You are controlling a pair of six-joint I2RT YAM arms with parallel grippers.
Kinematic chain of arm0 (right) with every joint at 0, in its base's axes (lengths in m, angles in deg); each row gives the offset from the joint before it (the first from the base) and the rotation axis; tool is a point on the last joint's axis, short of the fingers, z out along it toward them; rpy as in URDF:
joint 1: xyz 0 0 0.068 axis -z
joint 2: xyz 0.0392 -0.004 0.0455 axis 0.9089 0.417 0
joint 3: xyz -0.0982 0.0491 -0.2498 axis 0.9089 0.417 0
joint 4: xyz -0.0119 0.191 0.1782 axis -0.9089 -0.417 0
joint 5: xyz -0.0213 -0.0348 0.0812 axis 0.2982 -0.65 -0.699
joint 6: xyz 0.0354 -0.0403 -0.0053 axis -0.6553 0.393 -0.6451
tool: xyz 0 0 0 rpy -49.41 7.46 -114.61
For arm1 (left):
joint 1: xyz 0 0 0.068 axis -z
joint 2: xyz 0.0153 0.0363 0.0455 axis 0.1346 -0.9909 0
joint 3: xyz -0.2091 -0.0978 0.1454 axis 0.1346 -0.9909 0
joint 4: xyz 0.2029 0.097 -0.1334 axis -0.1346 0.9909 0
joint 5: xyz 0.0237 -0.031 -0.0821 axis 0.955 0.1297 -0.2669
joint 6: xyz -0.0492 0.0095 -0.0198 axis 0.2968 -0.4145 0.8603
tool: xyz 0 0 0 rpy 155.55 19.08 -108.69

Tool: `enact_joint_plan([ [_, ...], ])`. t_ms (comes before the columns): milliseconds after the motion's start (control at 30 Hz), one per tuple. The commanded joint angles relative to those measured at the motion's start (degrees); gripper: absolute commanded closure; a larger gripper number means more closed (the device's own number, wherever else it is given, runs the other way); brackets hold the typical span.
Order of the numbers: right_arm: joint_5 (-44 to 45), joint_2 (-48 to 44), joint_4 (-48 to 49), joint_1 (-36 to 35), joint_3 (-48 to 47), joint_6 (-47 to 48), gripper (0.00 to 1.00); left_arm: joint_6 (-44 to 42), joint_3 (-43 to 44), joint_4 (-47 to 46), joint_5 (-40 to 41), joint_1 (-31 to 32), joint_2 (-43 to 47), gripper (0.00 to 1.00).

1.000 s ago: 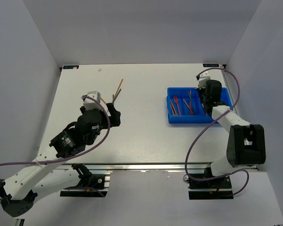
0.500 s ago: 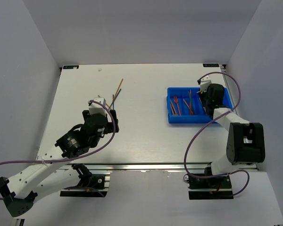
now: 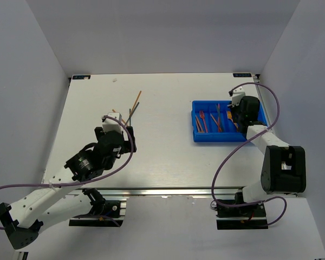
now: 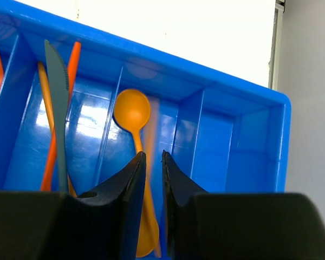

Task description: Sort the eating utensils into containers

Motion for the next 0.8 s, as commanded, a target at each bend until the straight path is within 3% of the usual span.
enact_joint_plan([
  [0, -0.43, -0.95, 0.04, 0.51, 0.22, -1.17, 0.76, 0.31, -0.22, -0.55, 1.53, 0.07, 0.12, 0.02],
  [267, -4.2, -6.12, -3.19, -0.1, -2.76, -8.62, 0.51, 2.25, 2.06, 0.32, 3.37, -0.01, -3.12, 0.02],
  [300, -3.77, -7.18, -6.6, -1.67, -5.64, -11.68, 0.32, 2.51, 4.33, 0.76, 3.72, -0.19, -4.61, 0.02],
  [367, -0.26, -10.78, -9.7, -4.31, -8.29, -14.25, 0.11, 2.16, 7.15, 1.82, 3.81, -1.32, -10.73, 0.02],
  [433, 9.08, -14.46, -15.32, -10.63, -12.42, -20.28, 0.11, 0.32, 10.58, 0.43, 1.02, -7.28, -14.98, 0.02],
  [467, 13.16, -15.26, -17.77, -13.0, -14.26, -22.94, 0.11, -0.38, 11.55, -0.63, -7.53, -11.31, -18.91, 0.02],
  [500, 16.51, -15.97, -20.5, -17.29, -16.02, -25.84, 0.11, -1.17, 12.52, -1.69, -12.23, -19.27, -20.87, 0.02],
  [533, 19.24, -17.37, -25.48, -18.99, -18.56, -31.17, 0.11, -1.27, 15.05, -3.18, -15.84, -22.22, -22.97, 0.02],
  [600, 12.98, -20.52, -27.46, -19.97, -18.42, -35.51, 0.11, -2.05, 18.84, -3.8, -18.68, -27.41, -30.41, 0.02],
  [700, -13.07, -27.28, -19.85, -19.71, -9.13, -38.6, 0.11, -4.85, 29.2, -2.75, -20.35, -29.53, -43.06, 0.02],
  [767, -16.58, -30.55, -12.98, -19.79, -0.59, -43.43, 0.11, -5.57, 35.54, -3.27, -22.46, -30.77, -48.81, 0.02],
])
